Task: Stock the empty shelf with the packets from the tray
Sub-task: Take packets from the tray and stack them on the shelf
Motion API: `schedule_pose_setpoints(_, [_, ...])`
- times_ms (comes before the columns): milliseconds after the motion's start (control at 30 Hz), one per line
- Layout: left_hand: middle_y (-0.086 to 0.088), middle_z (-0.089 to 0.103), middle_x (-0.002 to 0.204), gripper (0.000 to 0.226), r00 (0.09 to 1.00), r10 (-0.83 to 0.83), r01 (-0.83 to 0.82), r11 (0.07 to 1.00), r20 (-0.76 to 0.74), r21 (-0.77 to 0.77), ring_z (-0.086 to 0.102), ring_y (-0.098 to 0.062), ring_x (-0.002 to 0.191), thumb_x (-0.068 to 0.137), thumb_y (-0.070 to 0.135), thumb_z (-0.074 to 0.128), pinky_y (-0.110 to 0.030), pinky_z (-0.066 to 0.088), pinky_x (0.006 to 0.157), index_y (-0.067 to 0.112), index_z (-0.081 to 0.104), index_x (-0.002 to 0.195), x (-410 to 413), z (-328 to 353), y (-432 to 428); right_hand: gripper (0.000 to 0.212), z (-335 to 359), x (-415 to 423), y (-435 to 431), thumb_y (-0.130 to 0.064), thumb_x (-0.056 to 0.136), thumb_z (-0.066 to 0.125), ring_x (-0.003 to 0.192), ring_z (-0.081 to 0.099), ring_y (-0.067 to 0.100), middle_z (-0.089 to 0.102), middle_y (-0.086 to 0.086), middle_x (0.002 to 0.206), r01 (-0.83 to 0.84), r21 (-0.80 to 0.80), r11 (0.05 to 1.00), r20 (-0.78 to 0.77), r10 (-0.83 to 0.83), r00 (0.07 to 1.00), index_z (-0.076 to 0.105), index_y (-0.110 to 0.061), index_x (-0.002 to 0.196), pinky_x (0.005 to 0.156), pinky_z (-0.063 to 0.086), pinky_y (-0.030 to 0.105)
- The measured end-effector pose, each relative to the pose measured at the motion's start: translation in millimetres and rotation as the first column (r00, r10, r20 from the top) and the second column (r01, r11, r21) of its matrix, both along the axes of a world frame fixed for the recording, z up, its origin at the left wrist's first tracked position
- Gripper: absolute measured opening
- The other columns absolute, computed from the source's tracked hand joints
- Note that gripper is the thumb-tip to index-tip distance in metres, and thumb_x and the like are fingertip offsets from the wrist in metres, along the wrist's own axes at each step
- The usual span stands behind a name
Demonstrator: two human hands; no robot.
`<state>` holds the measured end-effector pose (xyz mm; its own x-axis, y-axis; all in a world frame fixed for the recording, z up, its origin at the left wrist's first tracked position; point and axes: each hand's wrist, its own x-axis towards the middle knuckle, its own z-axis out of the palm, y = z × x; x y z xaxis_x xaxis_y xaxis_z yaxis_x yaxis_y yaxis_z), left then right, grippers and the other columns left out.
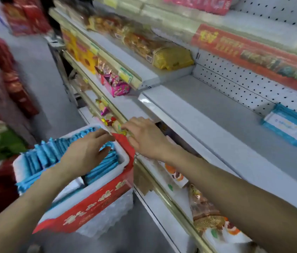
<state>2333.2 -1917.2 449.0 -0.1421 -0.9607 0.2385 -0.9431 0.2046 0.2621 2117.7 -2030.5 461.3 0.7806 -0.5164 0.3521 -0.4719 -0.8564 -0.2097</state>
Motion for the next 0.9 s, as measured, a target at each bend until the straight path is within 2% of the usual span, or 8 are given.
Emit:
schedule_pose_setpoints(100, [0.003, 0.062, 0.121, 0.026, 0.982, 0.186, -0.187, 0.982, 0.02, 0.018, 0.063, -0.027, 0.108, 0.093, 0.023, 0.067, -0.041, 0.055, 0.077, 0.023, 0.065, 0.119, 43, -13, 34, 0.031, -22, 58, 12, -0.017, 0.086, 0.063, 0.103, 0.058, 0.029, 0.063, 0.007, 0.11, -0.131, 0.083, 0.988, -0.069, 0.137, 0.988, 0.063, -0.014, 0.117, 0.089, 0.048, 0.047])
schedule_pose_setpoints(200, [0.0, 0.063, 0.113, 0.03, 0.947, 0.322, -0.322, 0.946, 0.005, 0.046, 0.063, -0.03, 0.102, 0.09, 0.029, 0.056, -0.043, 0.056, 0.077, 0.019, 0.068, 0.115, 73, -26, 69, 0.031, -38, 99, 22, -0.015, 0.088, 0.064, 0.109, 0.06, 0.031, 0.064, 0.008, 0.115, -0.205, 0.191, 0.96, -0.132, 0.232, 0.964, 0.065, -0.013, 0.119, 0.092, 0.049, 0.045])
schedule_pose_setpoints(367, [0.0, 0.061, 0.113, 0.034, 0.913, 0.407, -0.406, 0.907, 0.015, 0.111, 0.06, -0.03, 0.102, 0.086, 0.03, 0.053, -0.042, 0.052, 0.085, 0.019, 0.068, 0.115, 98, -44, 109, 0.028, -61, 136, 27, -0.02, 0.095, 0.059, 0.116, 0.056, 0.027, 0.058, 0.006, 0.122, -0.217, 0.327, 0.92, -0.313, 0.322, 0.893, 0.063, -0.016, 0.123, 0.096, 0.046, 0.041])
schedule_pose_setpoints(433, [-0.002, 0.059, 0.118, 0.034, 0.907, 0.421, -0.42, 0.903, 0.008, 0.089, 0.058, -0.03, 0.103, 0.086, 0.029, 0.059, -0.043, 0.05, 0.09, 0.017, 0.067, 0.117, 104, -48, 118, 0.024, -65, 144, 34, -0.018, 0.095, 0.056, 0.112, 0.058, 0.025, 0.059, 0.003, 0.119, -0.25, 0.367, 0.896, -0.277, 0.362, 0.89, 0.064, -0.017, 0.118, 0.092, 0.048, 0.042])
schedule_pose_setpoints(533, [-0.003, 0.056, 0.12, 0.033, 0.889, 0.454, -0.452, 0.891, -0.062, 0.044, 0.054, -0.027, 0.106, 0.088, 0.03, 0.063, -0.041, 0.048, 0.093, 0.016, 0.066, 0.117, 110, -51, 131, 0.013, -62, 151, 52, -0.01, 0.093, 0.056, 0.094, 0.057, 0.022, 0.058, 0.0, 0.102, -0.393, 0.313, 0.865, -0.03, 0.422, 0.906, 0.062, -0.015, 0.103, 0.079, 0.05, 0.044])
schedule_pose_setpoints(600, [-0.001, 0.056, 0.117, 0.027, 0.899, 0.43, -0.43, 0.903, -0.082, 0.019, 0.054, -0.025, 0.102, 0.089, 0.029, 0.062, -0.04, 0.048, 0.089, 0.017, 0.066, 0.112, 111, -54, 140, 0.01, -57, 152, 67, -0.005, 0.09, 0.058, 0.086, 0.054, 0.022, 0.056, 0.001, 0.095, -0.503, 0.213, 0.838, 0.078, 0.499, 0.863, 0.061, -0.012, 0.097, 0.074, 0.047, 0.04])
schedule_pose_setpoints(700, [0.003, 0.057, 0.113, 0.017, 0.938, 0.341, -0.339, 0.94, -0.068, 0.038, 0.056, -0.024, 0.097, 0.09, 0.026, 0.061, -0.04, 0.049, 0.085, 0.02, 0.066, 0.105, 113, -62, 150, 0.009, -57, 154, 85, -0.01, 0.091, 0.058, 0.088, 0.053, 0.024, 0.057, 0.005, 0.1, -0.643, 0.097, 0.76, 0.013, 0.645, 0.764, 0.062, -0.011, 0.099, 0.076, 0.045, 0.039])
schedule_pose_setpoints(900, [0.005, 0.058, 0.118, 0.019, 0.957, 0.289, -0.287, 0.956, -0.024, 0.065, 0.058, -0.021, 0.096, 0.089, 0.017, 0.069, -0.04, 0.051, 0.083, 0.023, 0.066, 0.107, 117, -66, 153, 0.018, -73, 158, 92, -0.02, 0.092, 0.061, 0.094, 0.053, 0.02, 0.056, 0.0, 0.11, -0.658, 0.142, 0.74, -0.231, 0.671, 0.705, 0.057, -0.02, 0.11, 0.083, 0.05, 0.039])
